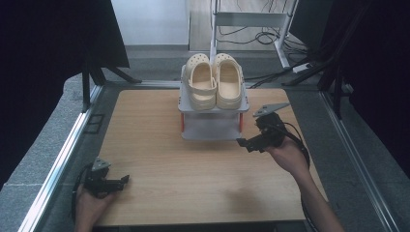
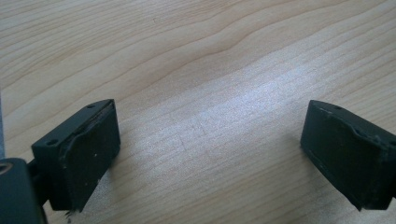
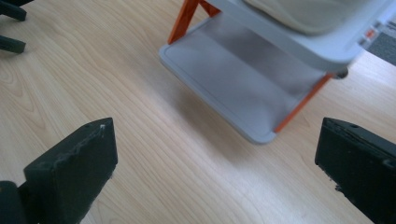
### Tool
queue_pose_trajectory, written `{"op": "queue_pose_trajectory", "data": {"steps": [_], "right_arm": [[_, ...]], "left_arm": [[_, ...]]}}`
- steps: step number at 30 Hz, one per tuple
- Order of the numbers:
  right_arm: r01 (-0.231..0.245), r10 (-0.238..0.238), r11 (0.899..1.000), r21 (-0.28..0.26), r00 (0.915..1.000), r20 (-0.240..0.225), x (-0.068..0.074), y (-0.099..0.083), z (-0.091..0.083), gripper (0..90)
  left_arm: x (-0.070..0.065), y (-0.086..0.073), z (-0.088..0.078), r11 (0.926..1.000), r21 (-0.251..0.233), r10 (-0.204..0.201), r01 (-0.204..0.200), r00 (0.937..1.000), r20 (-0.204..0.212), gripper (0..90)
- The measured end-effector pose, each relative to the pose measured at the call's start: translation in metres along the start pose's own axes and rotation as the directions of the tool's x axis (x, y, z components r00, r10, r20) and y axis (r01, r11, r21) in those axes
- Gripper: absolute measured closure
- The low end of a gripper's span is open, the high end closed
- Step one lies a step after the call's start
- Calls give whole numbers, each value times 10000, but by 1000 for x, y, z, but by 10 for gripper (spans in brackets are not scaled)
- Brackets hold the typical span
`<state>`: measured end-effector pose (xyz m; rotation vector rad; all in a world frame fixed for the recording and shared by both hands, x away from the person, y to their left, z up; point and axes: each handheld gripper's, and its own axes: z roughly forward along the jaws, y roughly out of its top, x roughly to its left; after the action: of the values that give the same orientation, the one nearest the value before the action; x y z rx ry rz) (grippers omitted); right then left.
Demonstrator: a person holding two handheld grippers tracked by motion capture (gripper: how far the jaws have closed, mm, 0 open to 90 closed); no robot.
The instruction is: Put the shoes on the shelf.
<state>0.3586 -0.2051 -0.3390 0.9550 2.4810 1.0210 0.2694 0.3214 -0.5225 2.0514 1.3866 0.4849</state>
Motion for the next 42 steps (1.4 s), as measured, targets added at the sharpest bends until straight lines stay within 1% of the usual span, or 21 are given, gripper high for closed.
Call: {"op": "queue_pose_trajectory", "data": {"steps": [7, 10, 15, 17, 21, 26, 30, 33, 38, 42], "right_arm": [[-190, 193, 9997, -126, 9996, 187, -9, -28, -8, 0], [-140, 147, 9997, -190, 9993, 354, -11, -39, -10, 0], [-173, 188, 9993, -329, 9989, 440, -11, -58, -8, 0], [-103, 119, 9994, -340, 9988, 478, -10, -65, -5, 0], [-133, 152, 9993, -354, 9985, 534, -6, -80, 4, 0], [-152, 169, 9992, -366, 9987, 478, -3, -95, 16, 0], [-283, 296, 9990, -358, 9989, 375, 0, -110, 28, 0], [-267, 281, 9992, -297, 9986, 455, 2, -121, 37, 0], [-516, 523, 9986, -148, 9971, 549, 5, -143, 56, 0], [-737, 738, 9973, -32, 9962, 463, 8, -158, 70, 0]], "left_arm": [[0, 0, 0, 10000, -50, -15, 15, 10000, -40, 50], [0, 0, 0, 10000, 0, -4, 4, 10000, 9, 50], [-1, 0, 0, 10000, -45, -34, 34, 10000, -29, 50], [-1, 0, 0, 10000, -29, -31, 31, 10000, -23, 50], [-1, 0, 0, 10000, -28, -31, 31, 10000, -25, 50], [-1, 0, 0, 10000, -52, -61, 61, 10000, -21, 50], [-1, 0, 0, 10000, -52, -64, 64, 10000, -23, 50], [-1, 0, 0, 10000, -54, -67, 67, 10000, -27, 50], [-1, 0, 0, 10000, -55, -72, 72, 10000, -29, 50], [-1, 0, 0, 10000, -53, -74, 74, 10000, -32, 51]]}}
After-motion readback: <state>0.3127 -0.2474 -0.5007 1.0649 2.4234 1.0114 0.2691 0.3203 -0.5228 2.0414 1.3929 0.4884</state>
